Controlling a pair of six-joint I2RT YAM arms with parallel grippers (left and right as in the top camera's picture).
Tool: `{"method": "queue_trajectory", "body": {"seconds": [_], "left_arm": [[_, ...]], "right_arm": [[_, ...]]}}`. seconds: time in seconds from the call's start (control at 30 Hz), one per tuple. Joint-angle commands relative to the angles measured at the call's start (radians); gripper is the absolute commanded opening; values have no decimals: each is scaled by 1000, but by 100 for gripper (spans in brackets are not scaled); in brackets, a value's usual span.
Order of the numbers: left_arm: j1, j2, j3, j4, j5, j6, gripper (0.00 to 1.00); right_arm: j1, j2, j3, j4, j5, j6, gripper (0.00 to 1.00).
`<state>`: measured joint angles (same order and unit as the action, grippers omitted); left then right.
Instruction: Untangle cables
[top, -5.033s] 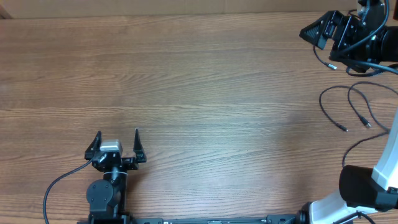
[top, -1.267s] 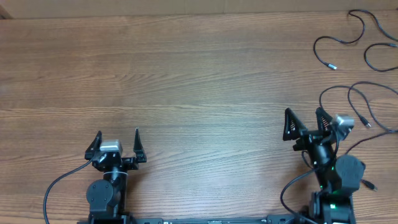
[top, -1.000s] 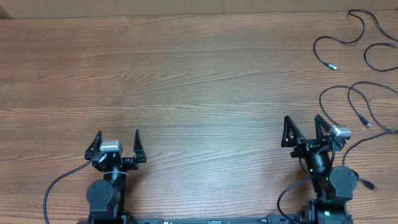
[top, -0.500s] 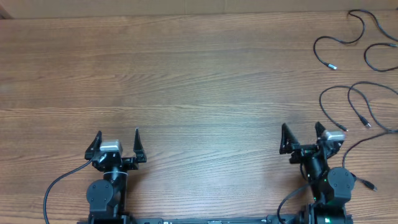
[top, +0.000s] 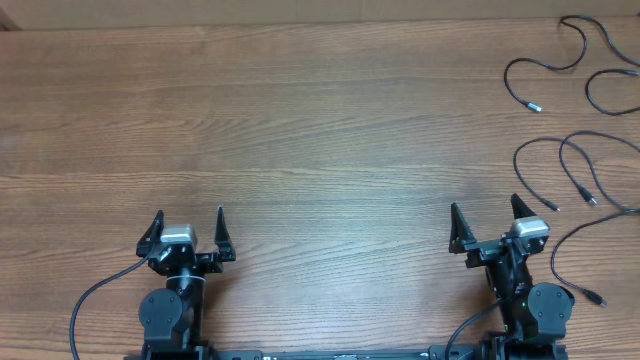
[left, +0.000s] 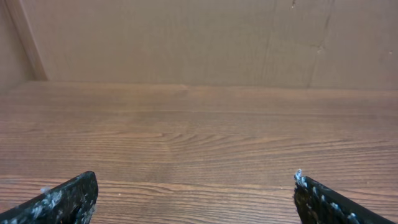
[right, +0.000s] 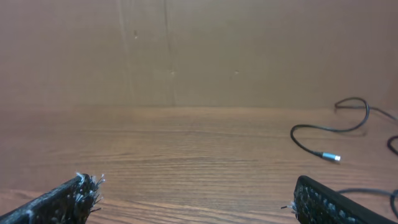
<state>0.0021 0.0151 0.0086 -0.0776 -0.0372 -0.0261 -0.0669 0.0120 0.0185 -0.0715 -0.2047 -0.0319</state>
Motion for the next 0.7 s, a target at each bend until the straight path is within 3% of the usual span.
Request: {"method": "queue_trajectory", "body": {"seconds": [0.0,0.67], "left_arm": [[5,-11,-3,1,4,-11,99],[5,-11,-3,1,4,-11,100]], "right_arm": [[23,-10,-11,2,21,-82,100],[29,-10,-10,-6,83,16,100]]}}
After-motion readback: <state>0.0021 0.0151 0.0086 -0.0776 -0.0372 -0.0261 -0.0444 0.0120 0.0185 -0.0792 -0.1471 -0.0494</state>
